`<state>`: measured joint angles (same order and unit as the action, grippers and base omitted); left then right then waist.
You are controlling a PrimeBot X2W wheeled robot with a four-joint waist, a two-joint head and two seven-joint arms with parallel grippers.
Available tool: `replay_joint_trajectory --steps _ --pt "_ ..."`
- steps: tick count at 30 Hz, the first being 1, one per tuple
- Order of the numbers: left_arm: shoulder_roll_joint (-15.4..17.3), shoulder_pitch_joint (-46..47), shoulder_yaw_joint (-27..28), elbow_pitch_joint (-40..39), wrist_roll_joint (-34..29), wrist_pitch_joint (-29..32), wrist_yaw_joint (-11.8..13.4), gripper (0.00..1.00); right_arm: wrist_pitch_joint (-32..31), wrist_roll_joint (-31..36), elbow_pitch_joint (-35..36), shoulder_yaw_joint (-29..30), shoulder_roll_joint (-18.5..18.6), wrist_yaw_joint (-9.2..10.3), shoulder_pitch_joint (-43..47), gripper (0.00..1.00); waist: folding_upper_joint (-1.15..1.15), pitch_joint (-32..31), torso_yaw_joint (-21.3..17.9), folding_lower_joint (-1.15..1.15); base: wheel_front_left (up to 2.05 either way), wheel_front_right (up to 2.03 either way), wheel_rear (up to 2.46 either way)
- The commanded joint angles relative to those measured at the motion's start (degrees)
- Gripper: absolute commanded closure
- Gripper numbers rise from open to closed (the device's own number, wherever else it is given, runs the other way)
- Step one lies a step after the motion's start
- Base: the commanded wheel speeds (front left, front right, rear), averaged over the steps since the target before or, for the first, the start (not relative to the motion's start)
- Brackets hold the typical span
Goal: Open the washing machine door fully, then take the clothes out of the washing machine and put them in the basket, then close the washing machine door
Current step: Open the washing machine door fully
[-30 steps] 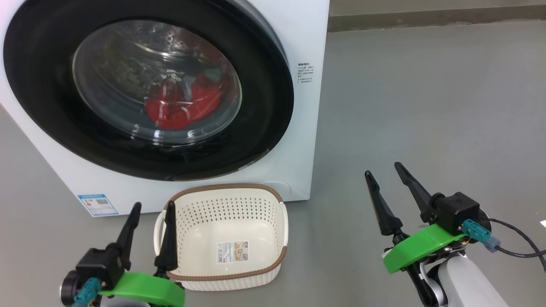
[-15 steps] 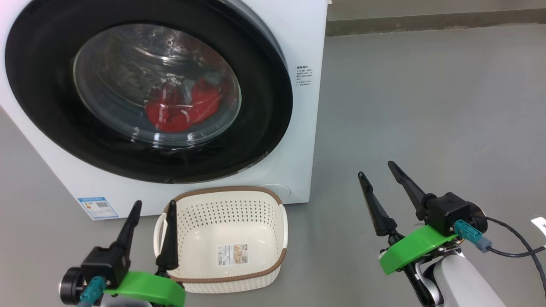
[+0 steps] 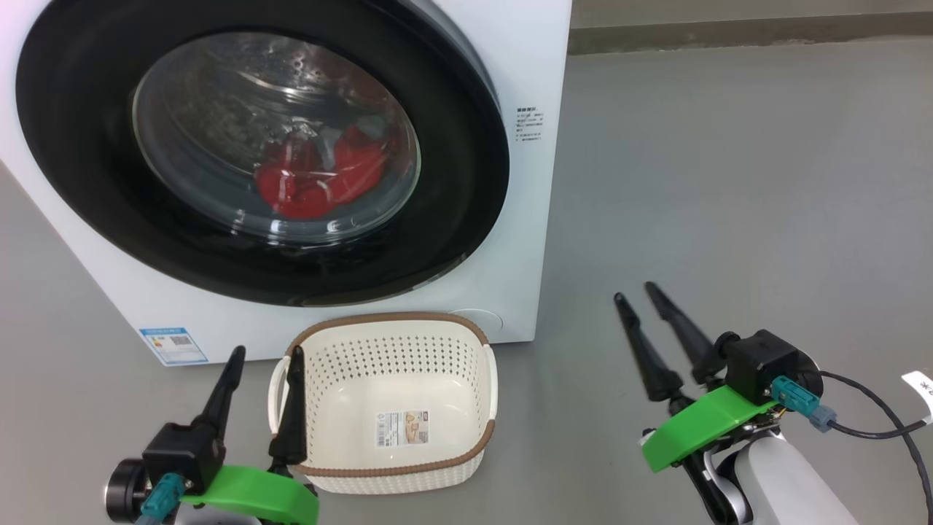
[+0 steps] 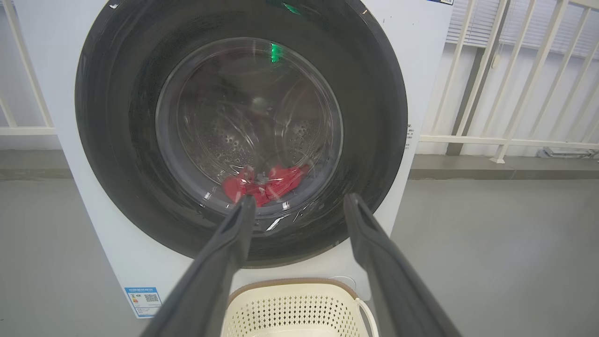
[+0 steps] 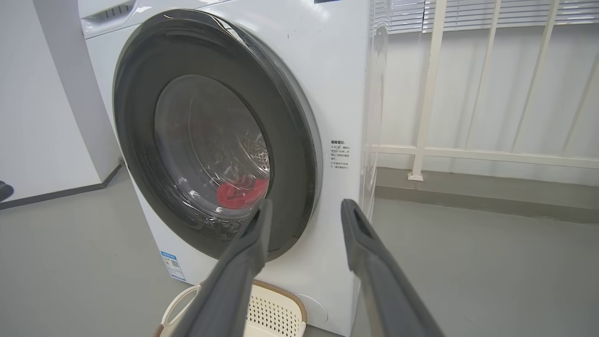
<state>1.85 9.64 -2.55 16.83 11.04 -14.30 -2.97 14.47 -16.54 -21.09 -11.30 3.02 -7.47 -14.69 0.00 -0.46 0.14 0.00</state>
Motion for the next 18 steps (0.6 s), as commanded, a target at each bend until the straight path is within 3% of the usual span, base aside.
replay_joint_trajectory --steps 1,10,18 --pt "1.0 2.5 1.3 -1.5 -0.6 -0.7 0.3 0.00 0.5 -0.5 1.1 -1.3 -0.1 -0.02 -2.8 1.00 0.00 0.3 0.2 0.00 0.00 0.00 0.00" --pt "1.0 3.3 0.5 -3.3 0.2 -0.7 0.1 0.00 0.5 -1.3 1.7 -0.7 -0.1 -0.02 -5.2 1.00 0.00 3.2 1.4 0.00 0.00 0.00 0.00" --pt "1.0 4.4 -0.3 -5.1 1.5 -0.7 -0.6 0.00 0.5 -13.0 1.6 0.4 -0.1 -0.02 -8.8 1.00 0.00 6.8 2.6 0.00 0.00 0.00 0.00"
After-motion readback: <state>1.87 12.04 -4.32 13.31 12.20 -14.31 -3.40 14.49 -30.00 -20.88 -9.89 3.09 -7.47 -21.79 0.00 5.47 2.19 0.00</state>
